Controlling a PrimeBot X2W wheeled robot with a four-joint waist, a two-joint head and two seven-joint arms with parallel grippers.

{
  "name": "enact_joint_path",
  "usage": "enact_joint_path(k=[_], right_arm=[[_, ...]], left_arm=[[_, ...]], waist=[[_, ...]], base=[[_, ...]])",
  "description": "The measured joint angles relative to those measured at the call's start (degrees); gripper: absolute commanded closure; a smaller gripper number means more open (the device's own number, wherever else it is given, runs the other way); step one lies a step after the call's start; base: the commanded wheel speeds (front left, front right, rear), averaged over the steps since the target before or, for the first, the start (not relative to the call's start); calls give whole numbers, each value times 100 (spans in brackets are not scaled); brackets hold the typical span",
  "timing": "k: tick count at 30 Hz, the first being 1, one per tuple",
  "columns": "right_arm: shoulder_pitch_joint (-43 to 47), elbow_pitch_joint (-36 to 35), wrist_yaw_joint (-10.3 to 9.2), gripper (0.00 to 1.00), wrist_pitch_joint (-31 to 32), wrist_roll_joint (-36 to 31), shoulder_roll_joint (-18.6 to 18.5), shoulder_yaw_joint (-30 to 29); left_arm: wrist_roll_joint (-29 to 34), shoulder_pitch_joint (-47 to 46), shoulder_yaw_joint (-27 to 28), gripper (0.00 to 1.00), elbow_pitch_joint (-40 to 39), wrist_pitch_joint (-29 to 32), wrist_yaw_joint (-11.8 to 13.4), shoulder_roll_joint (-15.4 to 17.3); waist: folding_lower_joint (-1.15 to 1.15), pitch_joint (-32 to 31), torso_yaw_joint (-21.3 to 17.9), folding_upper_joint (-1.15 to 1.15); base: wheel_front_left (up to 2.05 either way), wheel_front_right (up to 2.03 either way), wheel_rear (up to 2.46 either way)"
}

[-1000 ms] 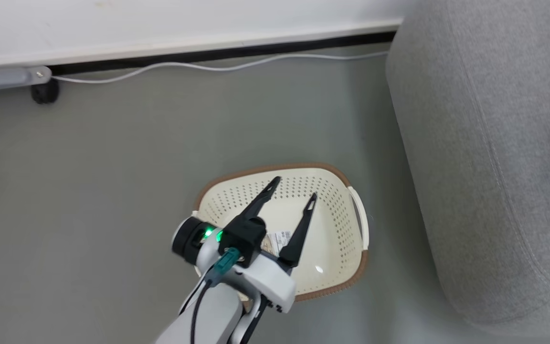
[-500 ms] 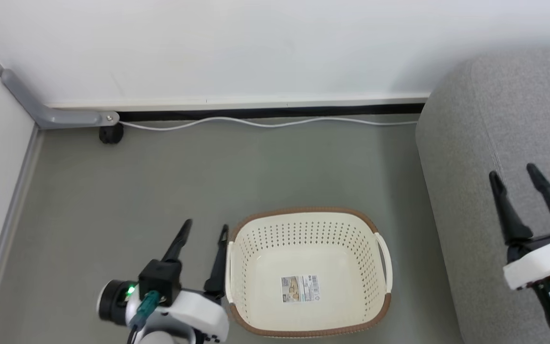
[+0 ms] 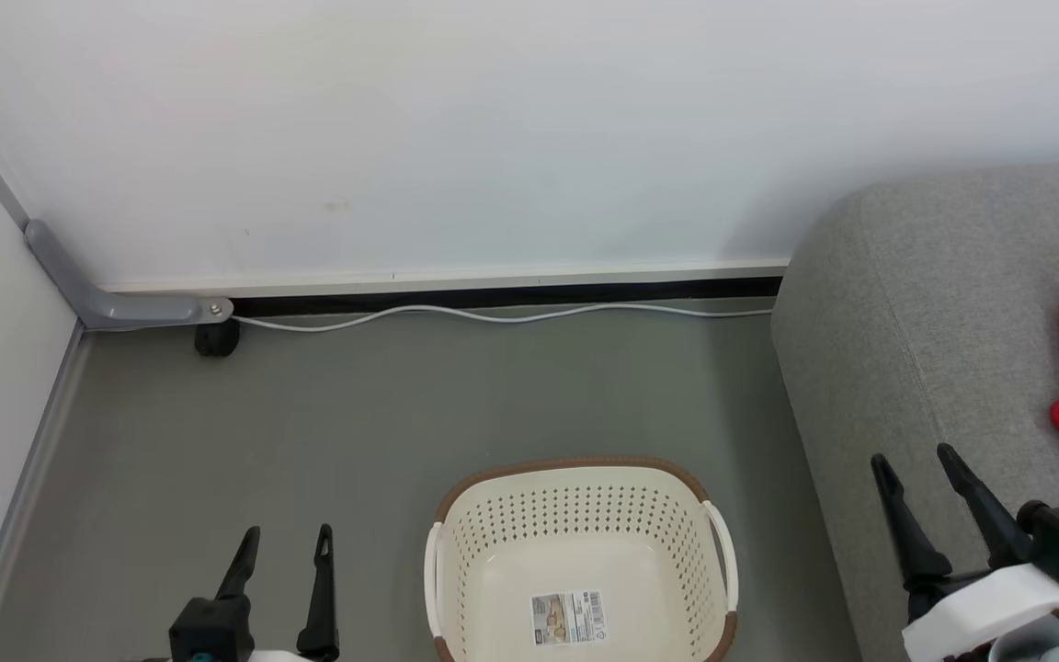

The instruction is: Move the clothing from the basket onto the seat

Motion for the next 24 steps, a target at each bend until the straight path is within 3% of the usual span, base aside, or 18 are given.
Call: enact_joint_path(k=[8, 24], right_arm=[[346, 52, -1, 0, 1, -204, 250, -65], [456, 247, -1, 0, 2, -371, 412, -147]], left_arm=[[58, 355, 411, 0, 8, 0, -147, -36], [189, 688, 592, 0, 96, 0, -346, -112]], waist=[[0, -253, -97, 0], [0, -418, -239, 0]], base=[[0, 0, 0], [0, 0, 0]])
